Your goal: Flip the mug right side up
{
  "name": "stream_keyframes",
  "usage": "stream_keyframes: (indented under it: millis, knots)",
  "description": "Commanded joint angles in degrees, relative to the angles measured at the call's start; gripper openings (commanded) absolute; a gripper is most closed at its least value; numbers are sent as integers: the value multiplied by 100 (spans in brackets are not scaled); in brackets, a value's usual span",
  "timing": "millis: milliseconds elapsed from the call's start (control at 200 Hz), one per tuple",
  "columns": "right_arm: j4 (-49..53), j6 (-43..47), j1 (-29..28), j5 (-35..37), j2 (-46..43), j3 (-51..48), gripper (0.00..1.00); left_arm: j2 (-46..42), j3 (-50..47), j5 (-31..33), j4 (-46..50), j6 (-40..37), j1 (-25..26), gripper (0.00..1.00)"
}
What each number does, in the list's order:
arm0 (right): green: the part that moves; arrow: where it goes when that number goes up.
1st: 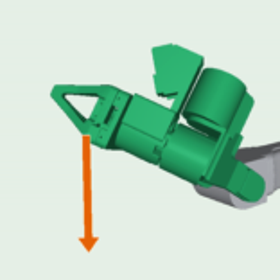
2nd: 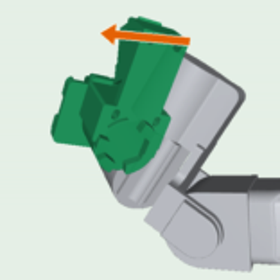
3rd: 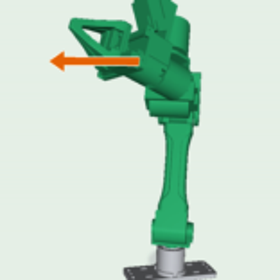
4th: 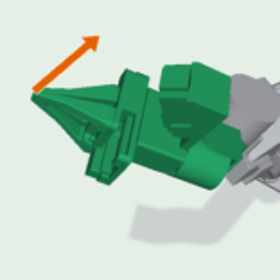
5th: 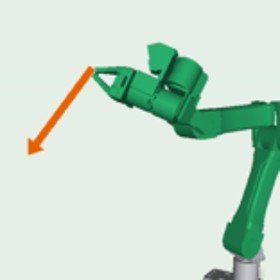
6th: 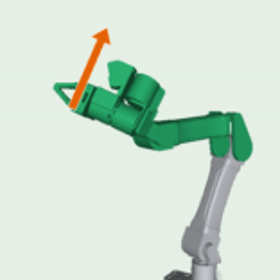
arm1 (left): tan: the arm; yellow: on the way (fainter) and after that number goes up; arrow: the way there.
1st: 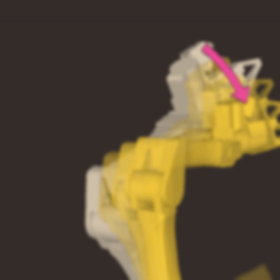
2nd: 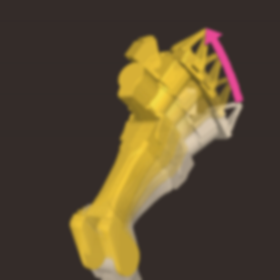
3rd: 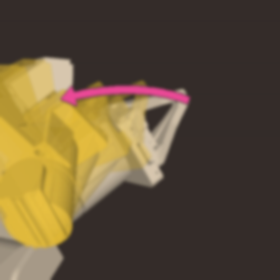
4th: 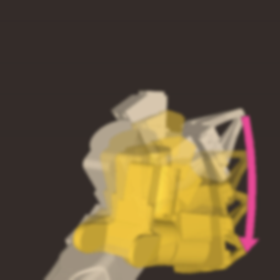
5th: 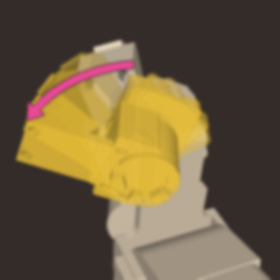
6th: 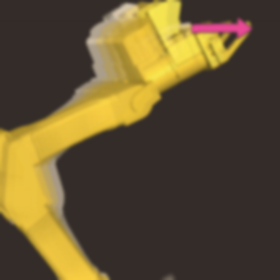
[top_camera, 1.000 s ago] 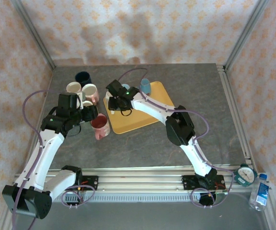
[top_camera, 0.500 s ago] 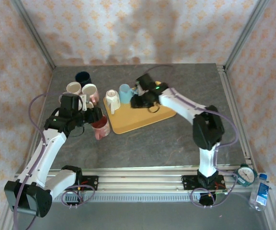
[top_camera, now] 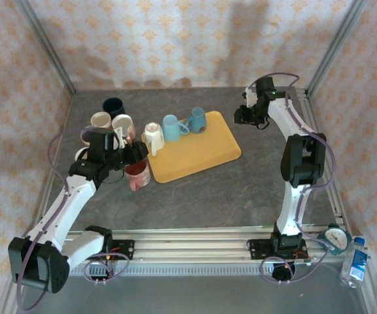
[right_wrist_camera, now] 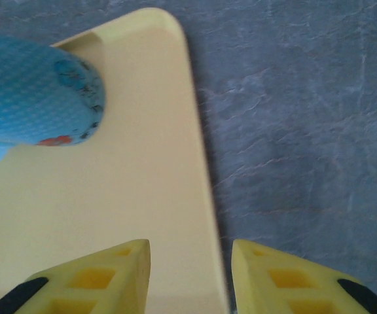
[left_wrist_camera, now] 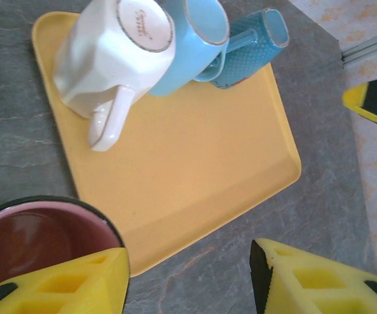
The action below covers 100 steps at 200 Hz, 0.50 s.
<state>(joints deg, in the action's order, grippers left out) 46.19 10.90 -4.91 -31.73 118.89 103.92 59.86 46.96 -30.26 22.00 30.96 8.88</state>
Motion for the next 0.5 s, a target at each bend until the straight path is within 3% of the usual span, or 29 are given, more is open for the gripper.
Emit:
stream_keyframes:
  millis: [0, 190, 495]
  knots:
    - [811, 747, 125, -155, 447, 506, 38, 107, -35, -100, -508, 281, 135, 52]
    - [1538, 1491, 180, -190, 1151, 1228, 38, 401, 64, -126, -641, 305, 228, 52]
    - [1935, 1660, 198, -808, 1778, 1692, 36, 720, 252, -216, -624, 209, 261, 52]
